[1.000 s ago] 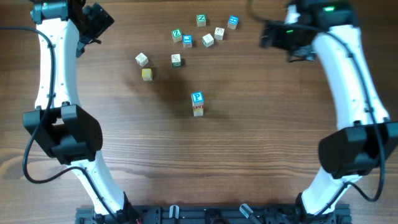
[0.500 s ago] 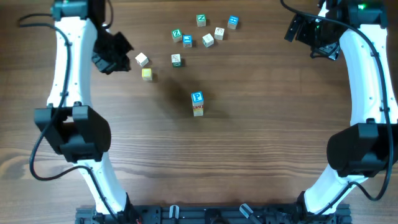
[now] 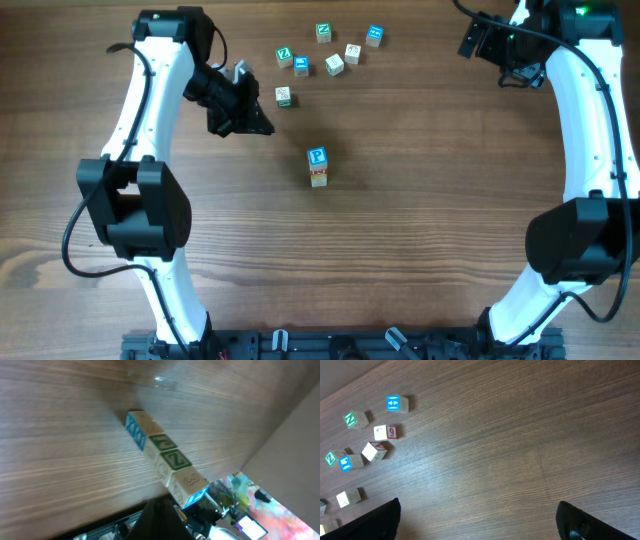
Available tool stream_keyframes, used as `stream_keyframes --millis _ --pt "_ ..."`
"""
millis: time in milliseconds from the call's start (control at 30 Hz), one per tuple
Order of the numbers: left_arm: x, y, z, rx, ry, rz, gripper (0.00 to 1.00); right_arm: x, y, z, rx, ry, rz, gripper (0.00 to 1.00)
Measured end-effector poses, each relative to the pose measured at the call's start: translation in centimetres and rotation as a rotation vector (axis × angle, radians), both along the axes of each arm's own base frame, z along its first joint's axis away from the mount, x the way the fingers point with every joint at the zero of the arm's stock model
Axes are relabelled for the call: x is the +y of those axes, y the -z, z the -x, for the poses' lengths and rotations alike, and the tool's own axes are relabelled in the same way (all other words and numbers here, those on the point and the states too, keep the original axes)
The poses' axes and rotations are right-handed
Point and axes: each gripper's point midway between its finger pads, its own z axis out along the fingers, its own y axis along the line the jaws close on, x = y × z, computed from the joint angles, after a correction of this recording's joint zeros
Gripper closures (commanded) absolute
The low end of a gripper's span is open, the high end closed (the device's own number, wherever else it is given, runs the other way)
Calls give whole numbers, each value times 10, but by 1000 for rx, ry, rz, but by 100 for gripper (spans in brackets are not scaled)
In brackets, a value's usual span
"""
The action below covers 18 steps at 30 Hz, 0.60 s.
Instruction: Form a tower
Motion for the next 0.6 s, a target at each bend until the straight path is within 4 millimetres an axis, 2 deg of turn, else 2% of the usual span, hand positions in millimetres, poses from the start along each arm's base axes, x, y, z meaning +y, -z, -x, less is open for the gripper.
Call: stream_keyframes --millis 167,300,467,600 --pt "-16 3 5 6 30 51 96 0 0 0 -1 0 0 0" --pt "-32 15 15 19 77 50 96 0 0 0 -1 0 0 0" --pt "-35 29 22 46 83 46 96 0 0 0 -1 0 0 0" --pt "-35 30 25 60 84 44 96 0 0 0 -1 0 0 0"
